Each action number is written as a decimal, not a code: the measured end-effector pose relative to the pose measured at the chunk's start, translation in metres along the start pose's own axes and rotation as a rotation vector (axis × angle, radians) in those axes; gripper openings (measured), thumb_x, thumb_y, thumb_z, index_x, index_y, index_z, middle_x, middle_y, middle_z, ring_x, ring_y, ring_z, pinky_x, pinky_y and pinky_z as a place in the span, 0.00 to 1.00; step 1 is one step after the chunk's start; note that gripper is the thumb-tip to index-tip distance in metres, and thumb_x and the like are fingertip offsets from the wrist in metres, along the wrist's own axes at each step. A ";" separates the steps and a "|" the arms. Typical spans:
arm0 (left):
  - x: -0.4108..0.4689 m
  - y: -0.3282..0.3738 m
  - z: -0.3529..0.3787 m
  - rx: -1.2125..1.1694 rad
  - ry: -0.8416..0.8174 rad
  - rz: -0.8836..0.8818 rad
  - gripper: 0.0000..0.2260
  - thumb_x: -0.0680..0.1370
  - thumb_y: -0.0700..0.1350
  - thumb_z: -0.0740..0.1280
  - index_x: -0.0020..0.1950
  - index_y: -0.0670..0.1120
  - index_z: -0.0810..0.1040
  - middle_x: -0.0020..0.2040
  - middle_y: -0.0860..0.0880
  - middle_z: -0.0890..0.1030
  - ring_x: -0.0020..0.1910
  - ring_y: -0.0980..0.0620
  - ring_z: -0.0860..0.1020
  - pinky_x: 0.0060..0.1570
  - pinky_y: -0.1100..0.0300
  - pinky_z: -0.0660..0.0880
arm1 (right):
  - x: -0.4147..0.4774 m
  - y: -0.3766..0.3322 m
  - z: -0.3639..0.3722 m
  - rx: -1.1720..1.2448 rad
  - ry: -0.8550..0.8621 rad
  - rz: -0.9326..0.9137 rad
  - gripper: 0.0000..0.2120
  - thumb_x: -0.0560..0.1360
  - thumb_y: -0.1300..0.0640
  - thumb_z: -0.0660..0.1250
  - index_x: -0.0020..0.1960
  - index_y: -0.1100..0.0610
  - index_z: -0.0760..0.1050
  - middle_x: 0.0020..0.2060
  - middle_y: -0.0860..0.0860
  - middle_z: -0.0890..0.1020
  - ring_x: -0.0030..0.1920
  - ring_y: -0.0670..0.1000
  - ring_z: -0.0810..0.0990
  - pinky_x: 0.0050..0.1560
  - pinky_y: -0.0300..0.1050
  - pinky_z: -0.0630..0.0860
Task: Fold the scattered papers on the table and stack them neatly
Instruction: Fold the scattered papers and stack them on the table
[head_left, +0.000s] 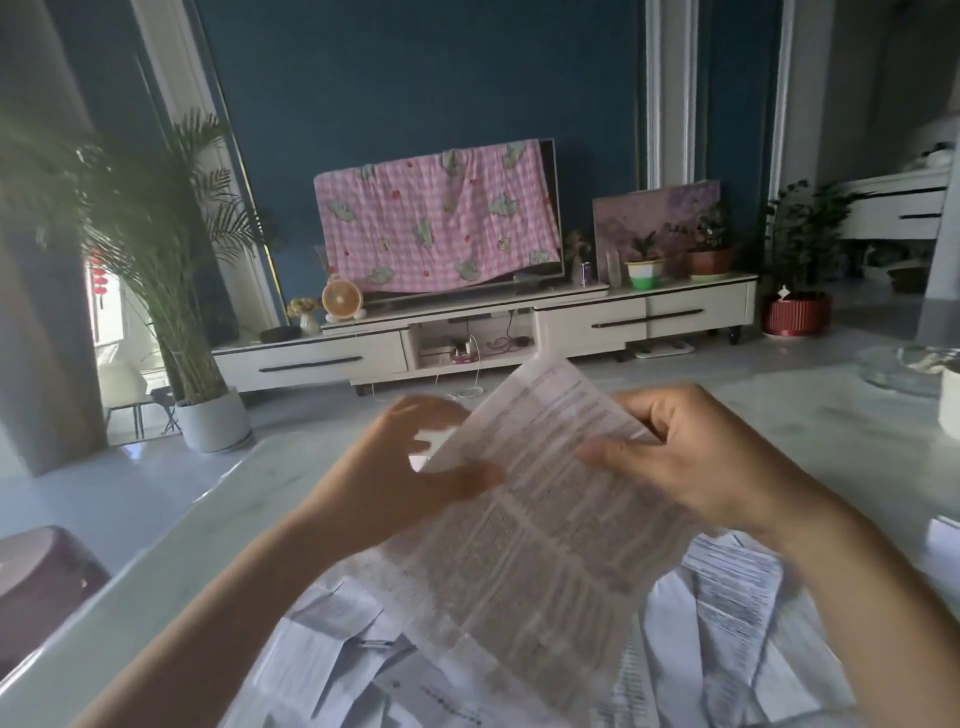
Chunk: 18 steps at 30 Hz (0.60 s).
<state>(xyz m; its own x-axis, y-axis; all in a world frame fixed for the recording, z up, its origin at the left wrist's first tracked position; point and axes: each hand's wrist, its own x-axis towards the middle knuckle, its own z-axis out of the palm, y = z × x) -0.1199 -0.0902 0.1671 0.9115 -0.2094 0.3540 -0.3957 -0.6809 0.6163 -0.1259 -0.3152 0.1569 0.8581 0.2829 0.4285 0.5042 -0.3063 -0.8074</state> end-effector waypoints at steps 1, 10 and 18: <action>0.000 -0.003 0.000 -0.077 -0.094 -0.086 0.12 0.66 0.55 0.72 0.48 0.57 0.78 0.47 0.61 0.79 0.44 0.64 0.77 0.46 0.70 0.75 | 0.000 -0.001 -0.001 0.041 -0.013 0.002 0.09 0.67 0.56 0.71 0.46 0.55 0.82 0.40 0.48 0.86 0.41 0.47 0.84 0.44 0.40 0.81; -0.020 -0.044 0.026 -0.600 -0.051 -0.428 0.09 0.76 0.45 0.66 0.43 0.40 0.81 0.37 0.44 0.83 0.34 0.47 0.82 0.39 0.53 0.80 | 0.007 0.056 0.023 0.440 0.289 0.452 0.40 0.58 0.49 0.75 0.68 0.55 0.68 0.60 0.53 0.76 0.60 0.54 0.76 0.58 0.51 0.73; -0.039 -0.073 0.056 -0.948 -0.095 -0.538 0.12 0.78 0.46 0.62 0.49 0.38 0.79 0.42 0.42 0.84 0.40 0.45 0.84 0.35 0.56 0.80 | -0.005 0.070 0.057 0.538 0.003 0.658 0.39 0.55 0.55 0.78 0.63 0.67 0.72 0.53 0.59 0.82 0.57 0.57 0.79 0.64 0.61 0.70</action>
<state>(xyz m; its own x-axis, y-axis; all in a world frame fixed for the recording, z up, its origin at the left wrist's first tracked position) -0.1202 -0.0717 0.0696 0.9798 -0.1274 -0.1542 0.1683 0.1090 0.9797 -0.1005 -0.2861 0.0754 0.9610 0.1955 -0.1956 -0.2120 0.0667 -0.9750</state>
